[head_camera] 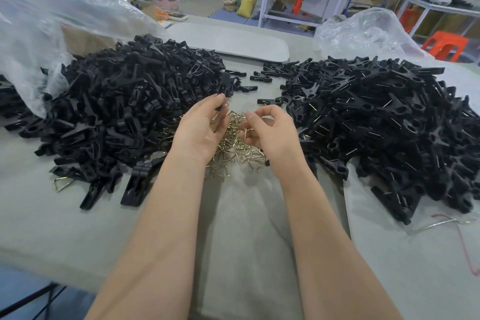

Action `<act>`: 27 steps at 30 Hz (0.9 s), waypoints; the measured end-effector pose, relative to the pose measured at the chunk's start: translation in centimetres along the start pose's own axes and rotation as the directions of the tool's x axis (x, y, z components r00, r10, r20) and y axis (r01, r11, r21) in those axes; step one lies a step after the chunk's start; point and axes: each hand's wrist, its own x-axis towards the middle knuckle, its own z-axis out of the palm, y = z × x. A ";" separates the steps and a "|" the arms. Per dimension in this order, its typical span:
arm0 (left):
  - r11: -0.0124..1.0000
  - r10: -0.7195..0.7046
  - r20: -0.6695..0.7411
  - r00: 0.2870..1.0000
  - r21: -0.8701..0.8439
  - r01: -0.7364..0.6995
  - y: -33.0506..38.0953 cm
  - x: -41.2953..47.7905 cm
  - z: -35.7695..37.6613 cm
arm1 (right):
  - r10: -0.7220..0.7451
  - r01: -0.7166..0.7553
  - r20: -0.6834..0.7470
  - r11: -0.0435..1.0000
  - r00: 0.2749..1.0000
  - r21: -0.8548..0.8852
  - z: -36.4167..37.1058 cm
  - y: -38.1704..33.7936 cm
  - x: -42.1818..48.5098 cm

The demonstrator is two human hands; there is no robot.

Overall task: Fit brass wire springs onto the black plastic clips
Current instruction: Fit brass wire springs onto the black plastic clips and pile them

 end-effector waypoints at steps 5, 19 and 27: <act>0.999 0.005 -0.004 1.000 0.045 -0.004 -0.1 -0.1 0.1 | 0.011 -0.011 0.036 1.000 0.999 -0.006 0.1 0.2 0.1; 0.997 0.073 -0.007 0.997 0.033 -0.073 -0.2 0.1 0.0 | -0.334 0.336 0.136 0.668 0.933 -0.664 1.1 1.4 0.5; 0.991 0.132 -0.033 0.991 0.022 -0.131 -0.2 -0.1 0.1 | -0.347 0.388 0.204 0.622 0.915 -0.680 1.1 1.3 0.2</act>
